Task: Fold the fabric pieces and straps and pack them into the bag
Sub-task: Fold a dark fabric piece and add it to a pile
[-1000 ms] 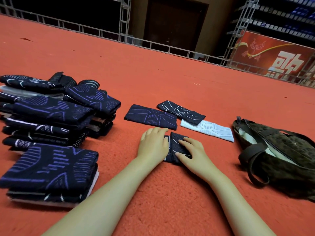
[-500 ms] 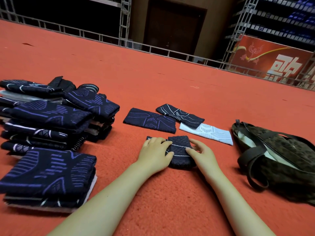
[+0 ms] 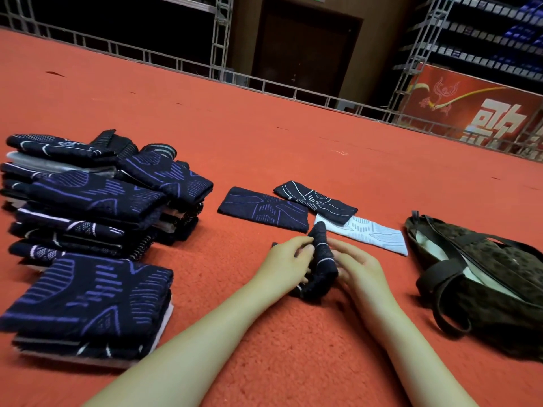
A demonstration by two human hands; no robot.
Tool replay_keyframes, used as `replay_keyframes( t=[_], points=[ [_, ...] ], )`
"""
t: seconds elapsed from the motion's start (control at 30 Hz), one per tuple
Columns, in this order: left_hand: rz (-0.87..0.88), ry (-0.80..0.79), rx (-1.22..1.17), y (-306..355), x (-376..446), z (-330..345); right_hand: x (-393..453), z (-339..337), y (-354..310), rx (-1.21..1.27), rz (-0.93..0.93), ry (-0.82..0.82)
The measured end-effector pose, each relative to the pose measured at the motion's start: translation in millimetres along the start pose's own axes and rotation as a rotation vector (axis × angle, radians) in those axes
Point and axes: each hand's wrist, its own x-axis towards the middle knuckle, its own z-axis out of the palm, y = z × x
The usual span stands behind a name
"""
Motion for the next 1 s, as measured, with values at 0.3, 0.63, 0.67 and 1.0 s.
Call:
replay_keyframes(
  t=[0.3, 0.63, 0.67, 1.0],
  points=[
    [-0.15, 0.123, -0.012, -1, 6, -24, -4, 22, 17, -0.433, -0.148, -0.05],
    [-0.081, 0.177, 0.898, -14, 6, -29, 1, 28, 15, -0.296, 0.1, -0.025],
    [-0.077, 0.189, 0.868, -14, 6, -30, 1, 29, 16, -0.255, 0.112, -0.024],
    [0.052, 0.049, 0.103, -13, 1, -37, -1, 17, 17, -0.092, -0.056, -0.023]
  ],
)
